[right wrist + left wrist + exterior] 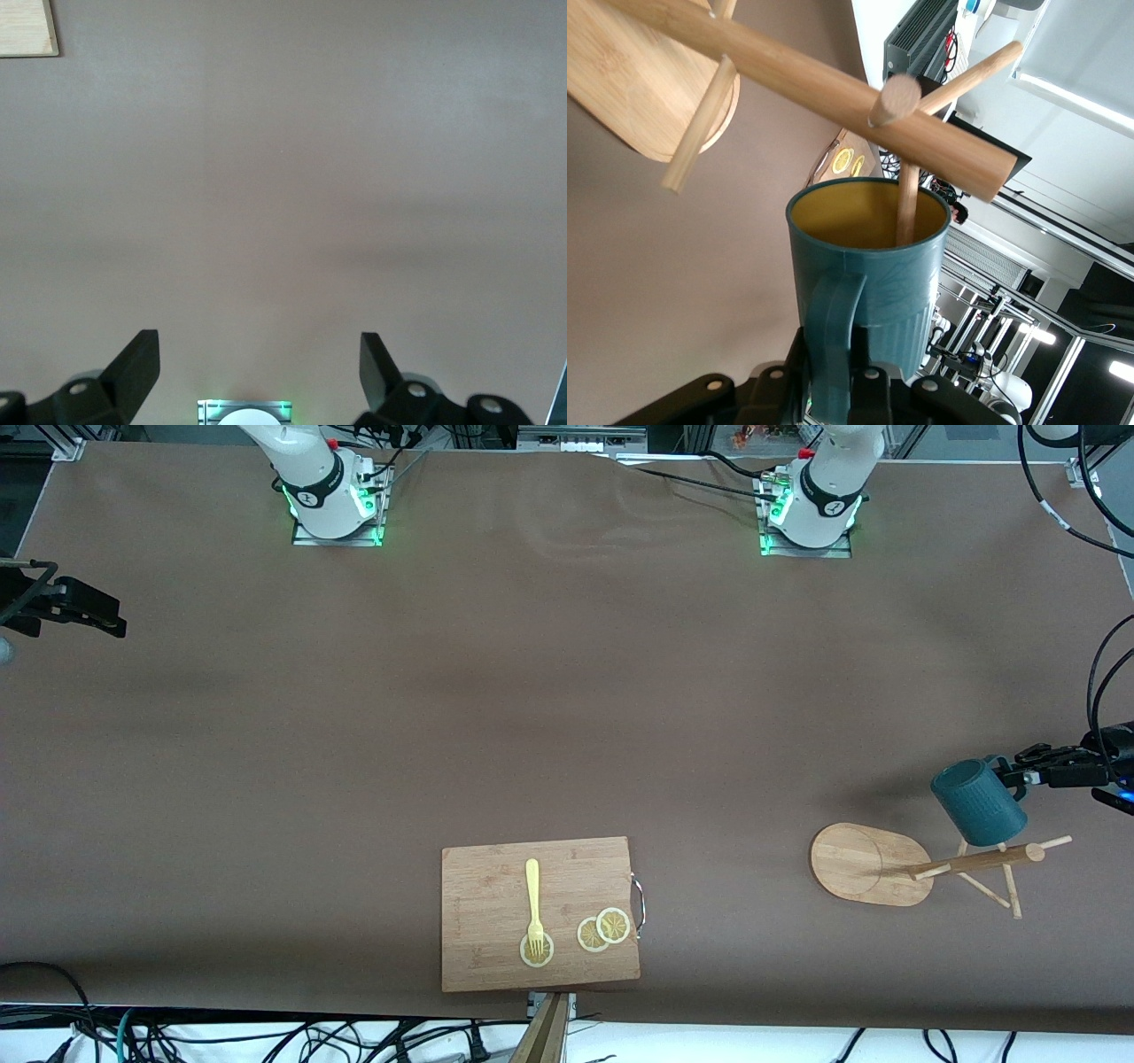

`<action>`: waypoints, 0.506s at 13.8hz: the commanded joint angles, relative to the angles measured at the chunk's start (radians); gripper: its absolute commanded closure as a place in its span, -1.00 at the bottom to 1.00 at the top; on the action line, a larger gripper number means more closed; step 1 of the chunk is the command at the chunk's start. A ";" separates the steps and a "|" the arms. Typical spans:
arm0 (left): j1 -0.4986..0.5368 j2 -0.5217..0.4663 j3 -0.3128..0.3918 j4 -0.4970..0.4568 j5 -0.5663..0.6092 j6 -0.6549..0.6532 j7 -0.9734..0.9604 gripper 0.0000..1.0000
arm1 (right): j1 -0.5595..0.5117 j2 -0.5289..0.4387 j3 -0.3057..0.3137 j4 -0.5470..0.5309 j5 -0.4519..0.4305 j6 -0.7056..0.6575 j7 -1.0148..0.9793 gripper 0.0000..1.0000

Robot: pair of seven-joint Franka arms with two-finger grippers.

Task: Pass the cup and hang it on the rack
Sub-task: 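Tilt the mug with the left gripper onto a rack peg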

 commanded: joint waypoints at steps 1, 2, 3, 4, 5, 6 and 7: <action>-0.001 0.045 -0.001 0.074 -0.012 -0.023 -0.025 1.00 | -0.010 -0.008 0.005 -0.008 0.018 0.008 -0.010 -1.00; 0.001 0.047 -0.001 0.074 -0.012 -0.023 -0.019 1.00 | -0.012 -0.008 0.006 -0.008 0.018 0.007 -0.012 -1.00; -0.001 0.051 -0.001 0.074 -0.013 -0.022 -0.019 1.00 | -0.010 -0.008 0.005 -0.008 0.018 0.007 -0.012 -1.00; -0.001 0.051 -0.001 0.076 -0.013 -0.022 -0.017 1.00 | -0.012 -0.008 0.006 -0.008 0.018 0.007 -0.013 -1.00; -0.001 0.051 -0.001 0.076 -0.009 -0.022 -0.017 1.00 | -0.012 -0.008 0.005 -0.006 0.016 0.007 -0.013 -1.00; -0.002 0.051 0.001 0.077 -0.006 -0.022 -0.019 1.00 | -0.013 -0.008 0.005 -0.008 0.018 0.005 -0.015 -1.00; -0.004 0.051 0.001 0.079 -0.006 -0.022 -0.017 1.00 | -0.013 -0.008 0.005 -0.008 0.018 0.005 -0.015 -1.00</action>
